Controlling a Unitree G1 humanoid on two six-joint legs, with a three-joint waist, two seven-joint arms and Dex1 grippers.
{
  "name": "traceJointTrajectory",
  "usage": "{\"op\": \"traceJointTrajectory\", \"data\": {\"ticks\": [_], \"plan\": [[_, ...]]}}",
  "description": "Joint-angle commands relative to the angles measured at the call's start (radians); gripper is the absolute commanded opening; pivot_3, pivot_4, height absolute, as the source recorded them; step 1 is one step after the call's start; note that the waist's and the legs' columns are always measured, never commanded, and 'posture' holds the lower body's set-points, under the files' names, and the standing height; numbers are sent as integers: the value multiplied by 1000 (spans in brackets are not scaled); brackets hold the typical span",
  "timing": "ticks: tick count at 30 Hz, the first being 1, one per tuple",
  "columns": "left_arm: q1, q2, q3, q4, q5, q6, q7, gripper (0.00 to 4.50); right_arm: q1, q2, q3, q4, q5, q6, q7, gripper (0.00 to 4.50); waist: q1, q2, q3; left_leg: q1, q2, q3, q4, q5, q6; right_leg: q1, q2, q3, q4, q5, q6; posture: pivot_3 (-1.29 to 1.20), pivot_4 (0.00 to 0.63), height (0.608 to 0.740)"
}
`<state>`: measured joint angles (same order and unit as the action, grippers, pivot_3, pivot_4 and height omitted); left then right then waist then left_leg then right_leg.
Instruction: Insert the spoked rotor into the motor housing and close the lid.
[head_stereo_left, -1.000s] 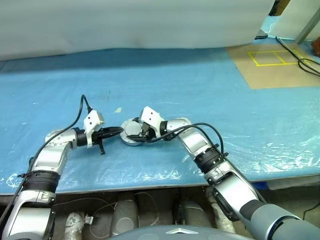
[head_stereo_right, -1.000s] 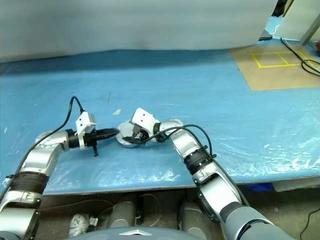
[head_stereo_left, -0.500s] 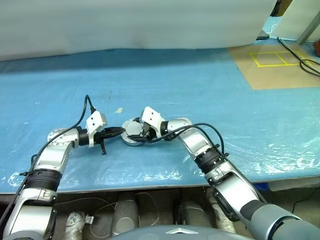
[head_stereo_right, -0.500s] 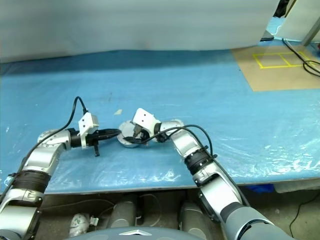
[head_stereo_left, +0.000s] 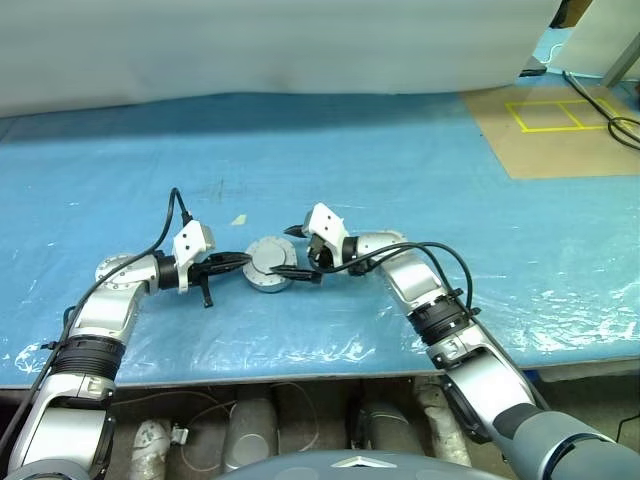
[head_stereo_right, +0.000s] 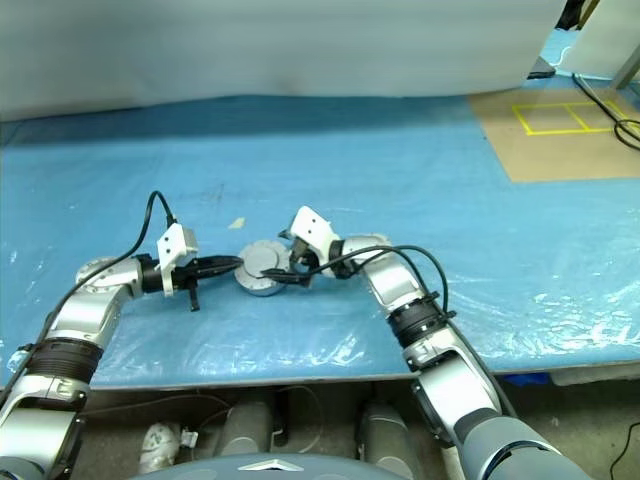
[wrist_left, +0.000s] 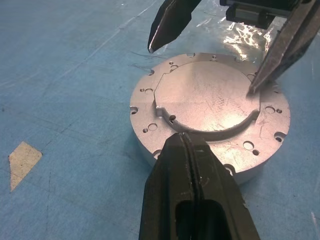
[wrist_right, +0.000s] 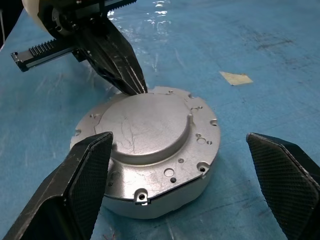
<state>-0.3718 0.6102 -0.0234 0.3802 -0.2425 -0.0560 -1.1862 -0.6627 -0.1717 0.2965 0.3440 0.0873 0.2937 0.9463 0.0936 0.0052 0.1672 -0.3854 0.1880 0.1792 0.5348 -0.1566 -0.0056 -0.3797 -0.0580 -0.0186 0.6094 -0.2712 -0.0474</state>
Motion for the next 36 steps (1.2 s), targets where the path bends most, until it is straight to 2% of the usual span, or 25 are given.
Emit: {"op": "traceJointTrajectory", "data": {"ticks": [1, 5, 7, 10, 13, 17, 21, 24, 27, 36], "plan": [[24, 0, -26, 20, 23, 12, -8, 0, -27, 18, -89, -87, 111, 88, -5, 4460, 0, 0, 0, 0, 0, 0, 0, 0, 0, 0, 0, 0, 0, 0, 0, 0, 150, 740], [17, 0, -26, 26, 24, 11, -9, 0, -44, 31, -218, -99, 238, 294, -65, 4460, 1, 0, 0, 0, 0, 0, 0, 0, 0, 0, 0, 0, 0, 0, 0, 0, 150, 740], [15, 0, -27, 28, 25, 9, -9, 0, -68, 30, -311, -71, 327, 464, -113, 4460, 2, 0, 0, 0, 0, 0, 0, 0, 0, 0, 0, 0, 0, 0, 0, 0, 150, 740], [13, 0, -27, 31, 25, 7, -10, 0, -82, -9, -453, -29, 464, 707, -149, 4460, 5, 0, 0, 0, 0, 0, 0, 0, 0, 0, 0, 0, 0, 0, 0, 0, 150, 740], [11, 0, -28, 35, 26, 4, -12, 0, -50, -58, -509, -51, 512, 824, -177, 4460, 5, 0, 0, -1, -1, 0, 0, 0, 0, 1, 0, -1, 0, 0, 0, 0, 150, 740], [7, -5, -31, 39, 26, 3, -15, 0, 38, -108, -478, -166, 522, 900, -208, 4460, 6, 0, 0, 0, 0, 0, 0, 0, -1, 1, 0, -2, 1, 2, 3, 0, 150, 740], [2, -12, -36, 40, 28, 9, -15, 0, 118, -74, -486, -265, 541, 963, -300, 4460, 6, 0, 0, 0, 0, 0, 0, 0, -1, 0, 0, -2, 1, 2, 4, 0, 150, 740], [-2, -15, -38, 45, 28, 7, -17, 0, 132, -8, -555, -259, 595, 1092, -363, 4460, 5, 0, 0, 0, 0, 0, 1, 0, -1, 0, 0, -2, 1, 1, 2, 0, 150, 740], [-9, -17, -40, 55, 34, -1, -17, 0, 144, 39, -542, -235, 597, 1179, -398, 4460, 7, 1, 0, 0, 0, 0, 1, 0, -1, 1, -1, -2, 1, 0, 0, 0, 150, 740], [-8, -15, -38, 61, 35, -9, -14, 0, 105, 129, -531, -177, 588, 1166, -451, 4460, 7, 1, 0, 1, 0, 0, 1, 0, -1, 1, -1, -2, 2, 0, 0, 0, 150, 740]]}}
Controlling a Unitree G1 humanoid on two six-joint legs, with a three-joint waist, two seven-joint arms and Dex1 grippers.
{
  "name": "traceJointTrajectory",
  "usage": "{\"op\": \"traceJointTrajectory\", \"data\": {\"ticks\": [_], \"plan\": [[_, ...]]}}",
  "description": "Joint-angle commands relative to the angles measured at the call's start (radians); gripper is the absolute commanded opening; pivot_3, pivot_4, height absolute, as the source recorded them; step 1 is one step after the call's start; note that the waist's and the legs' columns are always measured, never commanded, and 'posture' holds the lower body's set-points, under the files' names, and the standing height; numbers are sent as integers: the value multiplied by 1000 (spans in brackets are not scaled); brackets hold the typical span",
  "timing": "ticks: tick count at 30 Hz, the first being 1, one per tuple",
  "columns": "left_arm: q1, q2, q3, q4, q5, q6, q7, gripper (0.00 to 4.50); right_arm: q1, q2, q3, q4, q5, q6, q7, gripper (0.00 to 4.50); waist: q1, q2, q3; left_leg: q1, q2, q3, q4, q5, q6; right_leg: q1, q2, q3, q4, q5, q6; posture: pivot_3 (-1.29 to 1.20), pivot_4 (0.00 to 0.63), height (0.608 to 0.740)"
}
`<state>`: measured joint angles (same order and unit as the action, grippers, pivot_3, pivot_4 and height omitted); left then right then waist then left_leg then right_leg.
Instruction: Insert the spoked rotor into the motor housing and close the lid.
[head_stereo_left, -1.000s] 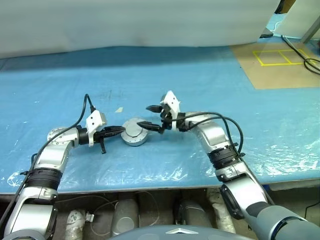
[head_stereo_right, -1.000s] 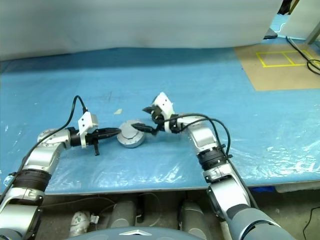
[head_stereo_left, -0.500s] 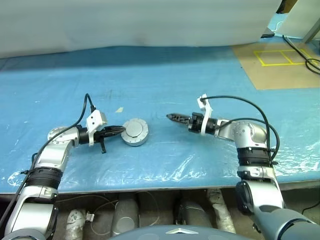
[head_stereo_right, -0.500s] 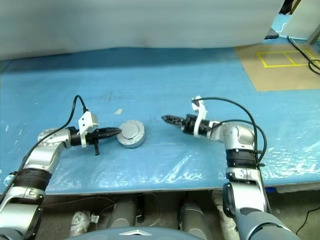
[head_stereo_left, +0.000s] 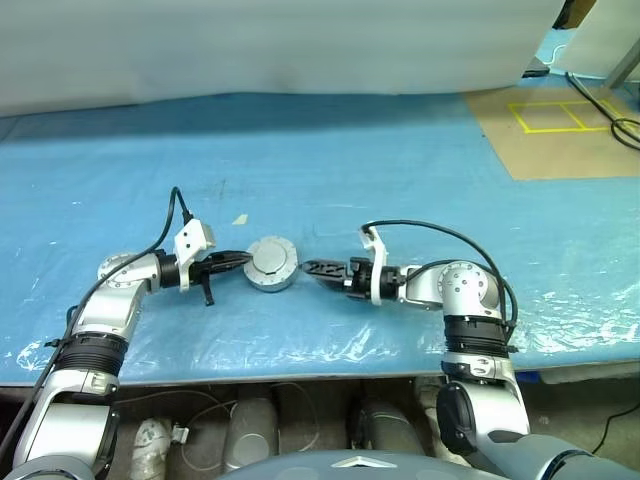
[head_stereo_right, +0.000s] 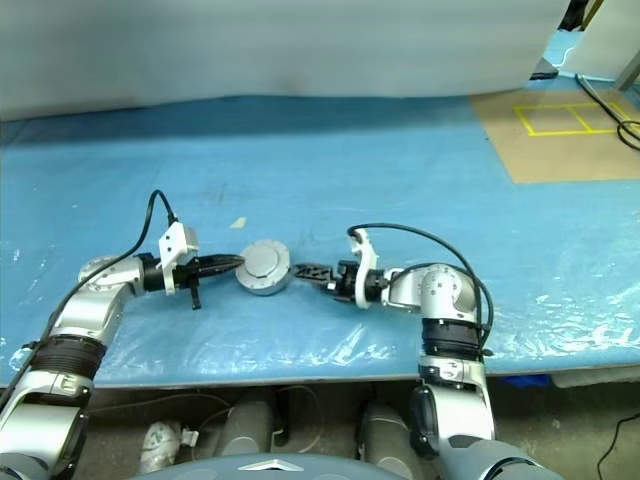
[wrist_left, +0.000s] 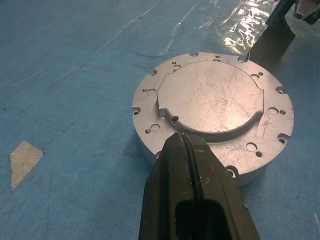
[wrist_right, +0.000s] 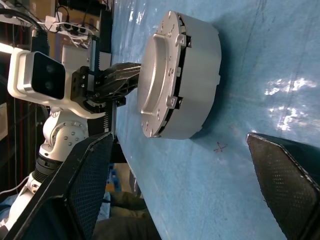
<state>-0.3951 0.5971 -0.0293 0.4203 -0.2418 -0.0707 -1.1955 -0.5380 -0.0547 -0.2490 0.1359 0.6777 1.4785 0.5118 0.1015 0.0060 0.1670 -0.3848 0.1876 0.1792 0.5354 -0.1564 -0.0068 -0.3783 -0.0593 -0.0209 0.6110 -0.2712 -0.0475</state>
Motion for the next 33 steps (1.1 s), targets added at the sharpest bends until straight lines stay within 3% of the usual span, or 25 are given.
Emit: {"op": "traceJointTrajectory", "data": {"ticks": [1, 21, 24, 31, 33], "plan": [[17, -1, -32, 21, 34, 5, -5, 0, -25, 14, 18, 43, -6, -28, -20, 4460, -1, 0, 0, 0, 0, 0, 0, 0, 0, 0, 0, 0, 0, 0, 0, 0, 150, 740], [9, 2, -50, 71, 73, -46, -7, 0, -97, 40, 114, 210, -14, -157, 23, 4460, -3, 0, -2, 3, 0, 0, 0, 0, 0, 2, 0, 0, 2, 0, 0, 0, 150, 740], [6, 3, -50, 71, 71, -44, -8, 0, -98, 46, 118, 220, -16, -181, 29, 3896, -2, 0, -2, 4, 0, 0, 0, 0, 0, 2, 0, 0, 2, 0, 0, 0, 150, 740], [6, 6, -47, 69, 68, -42, -10, 0, -103, 55, 138, 253, -34, -231, 42, 1454, -3, 1, -2, 3, 0, 0, 0, 0, 0, 2, 0, 0, 2, 0, 0, 0, 150, 740], [5, 7, -45, 70, 67, -42, -11, 0, -105, 54, 143, 256, -34, -239, 49, 1120, -2, 2, -3, 4, 0, 0, 0, 0, 0, 2, 0, 0, 3, 0, 0, 0, 150, 740]]}}
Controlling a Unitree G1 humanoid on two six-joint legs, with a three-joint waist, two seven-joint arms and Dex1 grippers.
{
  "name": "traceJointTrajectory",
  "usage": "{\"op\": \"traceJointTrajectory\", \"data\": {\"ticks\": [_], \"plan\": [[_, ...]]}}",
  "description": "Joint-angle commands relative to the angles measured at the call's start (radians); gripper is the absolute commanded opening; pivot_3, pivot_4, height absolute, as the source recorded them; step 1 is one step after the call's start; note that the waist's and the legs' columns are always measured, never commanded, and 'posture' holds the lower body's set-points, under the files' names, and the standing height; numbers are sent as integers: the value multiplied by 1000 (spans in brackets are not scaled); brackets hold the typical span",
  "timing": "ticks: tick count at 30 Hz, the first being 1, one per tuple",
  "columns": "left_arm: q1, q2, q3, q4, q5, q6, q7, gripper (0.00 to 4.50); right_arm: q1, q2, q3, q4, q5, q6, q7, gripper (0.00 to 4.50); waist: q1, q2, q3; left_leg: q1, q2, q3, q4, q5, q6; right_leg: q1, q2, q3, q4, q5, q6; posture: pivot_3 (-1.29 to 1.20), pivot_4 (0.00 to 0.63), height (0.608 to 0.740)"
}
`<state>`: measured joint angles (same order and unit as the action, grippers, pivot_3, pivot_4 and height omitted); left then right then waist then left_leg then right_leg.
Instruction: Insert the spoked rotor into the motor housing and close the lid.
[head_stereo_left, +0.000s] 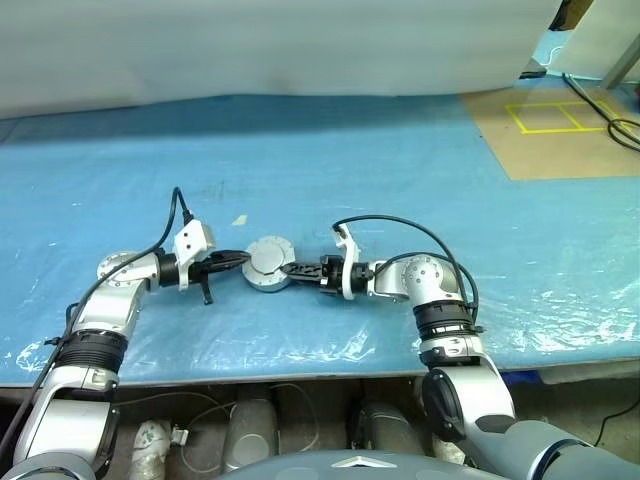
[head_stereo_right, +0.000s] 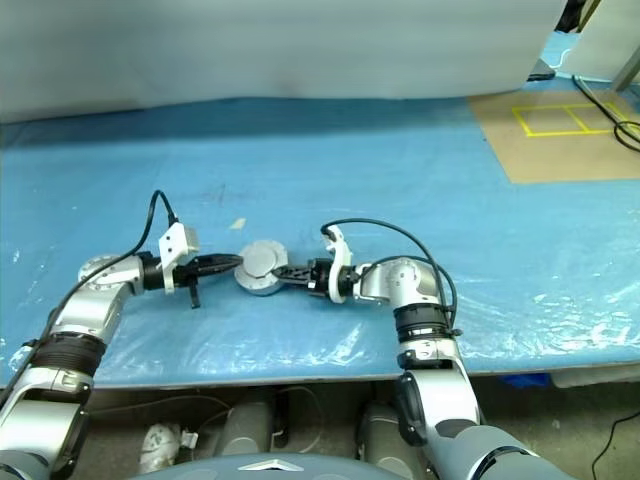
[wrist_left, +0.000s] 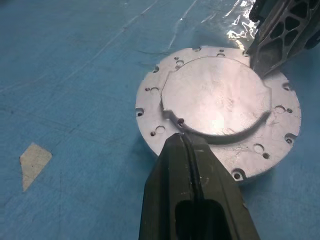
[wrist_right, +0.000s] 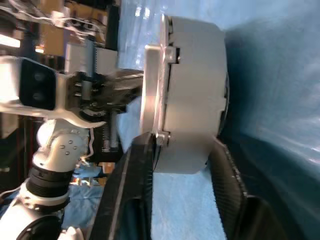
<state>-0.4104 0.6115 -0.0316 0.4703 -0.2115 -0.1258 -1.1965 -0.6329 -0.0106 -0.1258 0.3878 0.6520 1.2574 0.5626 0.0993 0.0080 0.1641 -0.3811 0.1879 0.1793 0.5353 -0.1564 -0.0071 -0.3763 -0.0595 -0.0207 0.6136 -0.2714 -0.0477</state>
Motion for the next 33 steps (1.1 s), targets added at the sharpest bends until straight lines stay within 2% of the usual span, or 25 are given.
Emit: {"op": "traceJointTrajectory", "data": {"ticks": [1, 11, 16, 20, 28, 33], "plan": [[20, -9, -43, 21, 37, 12, -9, 0, -11, 10, 19, 6, -7, -24, 3, 1119, 0, 0, 0, 0, 0, 0, 0, 0, 0, 0, 0, 0, 0, 0, 0, 0, 150, 740], [22, -17, -31, 16, 23, 21, -6, 0, -16, 14, -1, 22, 6, -16, 7, 1119, 0, 0, 0, 0, 0, 0, 0, 0, 0, -1, 0, 0, 0, 0, 0, 0, 150, 740], [52, -63, 86, -166, -225, 295, -10, 0, -23, 19, -62, 65, 3, -43, -41, 1119, -3, 0, 0, -1, 0, 0, 0, 0, 0, -2, 0, 0, 1, 0, 0, 0, 150, 740], [86, -50, 124, -275, -324, 479, -5, 0, -24, 28, -112, 81, 20, -52, -63, 1119, -1, -1, 0, -8, 0, 0, 2, 0, 0, -9, 0, 0, 3, 0, -1, 0, 150, 740], [77, -54, 211, -293, -405, 602, 69, 0, -35, 55, -243, 51, 119, -46, -113, 1119, -2, -2, 1, -14, 1, 0, 5, 0, 0, -13, 1, 0, 5, 0, 0, 0, 150, 740], [23, -87, 315, -289, -554, 827, 208, 0, -70, 77, -312, -14, 204, -34, -144, 1119, -1, -3, 2, -25, 1, -1, 9, 0, 0, -22, 1, -2, 8, 3, 4, 0, 150, 740]]}}
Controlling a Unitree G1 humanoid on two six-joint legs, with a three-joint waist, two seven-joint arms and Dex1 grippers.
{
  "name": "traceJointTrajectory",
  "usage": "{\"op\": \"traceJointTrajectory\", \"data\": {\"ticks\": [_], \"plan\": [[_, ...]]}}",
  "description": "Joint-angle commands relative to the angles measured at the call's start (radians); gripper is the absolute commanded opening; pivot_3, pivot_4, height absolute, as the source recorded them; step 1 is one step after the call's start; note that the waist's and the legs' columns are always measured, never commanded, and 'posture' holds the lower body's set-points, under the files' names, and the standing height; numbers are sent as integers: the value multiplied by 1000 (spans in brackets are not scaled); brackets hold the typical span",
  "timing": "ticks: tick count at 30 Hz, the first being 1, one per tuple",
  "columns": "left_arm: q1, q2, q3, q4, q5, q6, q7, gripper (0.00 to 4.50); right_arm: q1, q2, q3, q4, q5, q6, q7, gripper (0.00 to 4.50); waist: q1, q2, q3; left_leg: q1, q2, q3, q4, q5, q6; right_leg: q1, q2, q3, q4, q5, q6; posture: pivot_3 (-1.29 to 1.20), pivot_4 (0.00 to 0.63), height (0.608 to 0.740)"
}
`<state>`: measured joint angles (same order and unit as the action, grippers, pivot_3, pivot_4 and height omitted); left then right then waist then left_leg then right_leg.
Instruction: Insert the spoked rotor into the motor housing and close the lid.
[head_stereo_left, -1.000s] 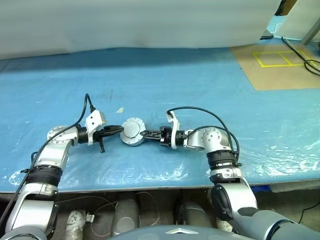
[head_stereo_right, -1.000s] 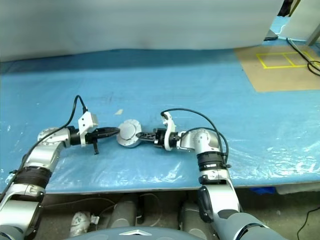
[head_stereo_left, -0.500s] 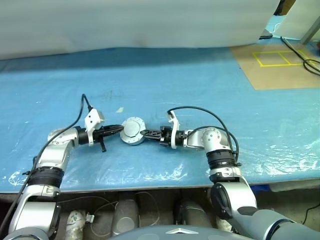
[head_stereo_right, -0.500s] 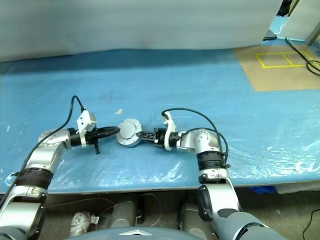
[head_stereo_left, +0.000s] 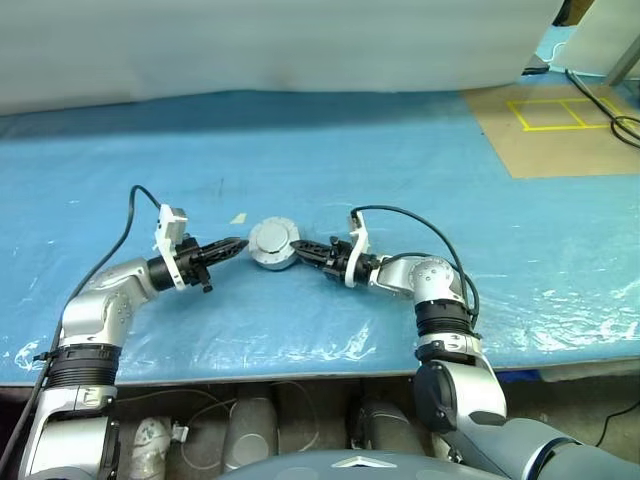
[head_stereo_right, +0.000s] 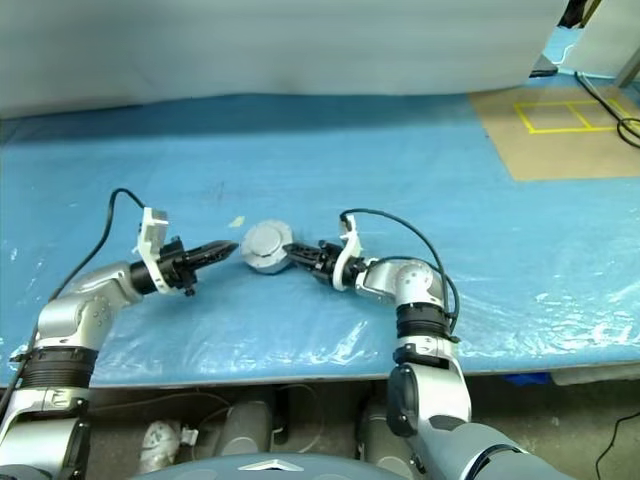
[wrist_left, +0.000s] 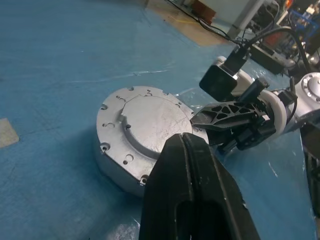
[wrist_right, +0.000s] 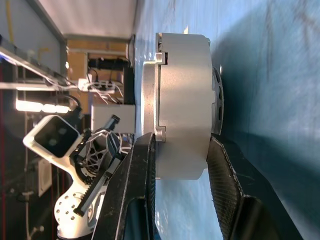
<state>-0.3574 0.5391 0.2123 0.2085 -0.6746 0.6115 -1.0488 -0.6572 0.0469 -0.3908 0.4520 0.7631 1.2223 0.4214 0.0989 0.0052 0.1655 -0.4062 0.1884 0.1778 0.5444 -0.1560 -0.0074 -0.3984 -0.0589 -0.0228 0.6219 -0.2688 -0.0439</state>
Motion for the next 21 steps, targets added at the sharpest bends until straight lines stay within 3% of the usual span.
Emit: {"op": "traceJointTrajectory", "data": {"ticks": [1, 6, 9, 19, 21], "plan": [[-34, -20, 84, -30, -108, 108, 74, 0, -50, 23, -54, -82, 100, 2, -10, 1119, -1, 0, 0, -1, 0, 0, 1, 0, 0, -2, 0, 0, 1, 0, 0, 0, 150, 740], [-65, -77, 183, -1, -198, 165, 186, 0, -87, 32, -96, -115, 156, -1, -46, 1119, -5, -1, 0, -4, 1, -1, 1, 0, 0, -5, 2, -1, 2, 1, 1, 0, 150, 740], [-61, -93, 201, 4, -222, 194, 216, 593, -117, 37, -124, -133, 201, -3, -71, 1119, -4, -1, 0, -5, 1, -2, 1, 0, 0, -5, 3, -1, 2, 1, 1, 0, 150, 740], [-49, -186, 259, -30, -398, 332, 297, 4074, -171, 51, -142, -193, 322, 0, -147, 1119, -2, -1, 1, -6, 0, -3, 2, 0, -1, -4, 2, -2, 2, 1, 2, 0, 150, 740], [-61, -209, 276, -28, -457, 371, 324, 4474, -167, 55, -132, -209, 337, 6, -156, 1119, -2, -1, 1, -6, 0, -3, 2, 0, -1, -4, 2, -2, 2, 1, 2, 0, 150, 740]]}}
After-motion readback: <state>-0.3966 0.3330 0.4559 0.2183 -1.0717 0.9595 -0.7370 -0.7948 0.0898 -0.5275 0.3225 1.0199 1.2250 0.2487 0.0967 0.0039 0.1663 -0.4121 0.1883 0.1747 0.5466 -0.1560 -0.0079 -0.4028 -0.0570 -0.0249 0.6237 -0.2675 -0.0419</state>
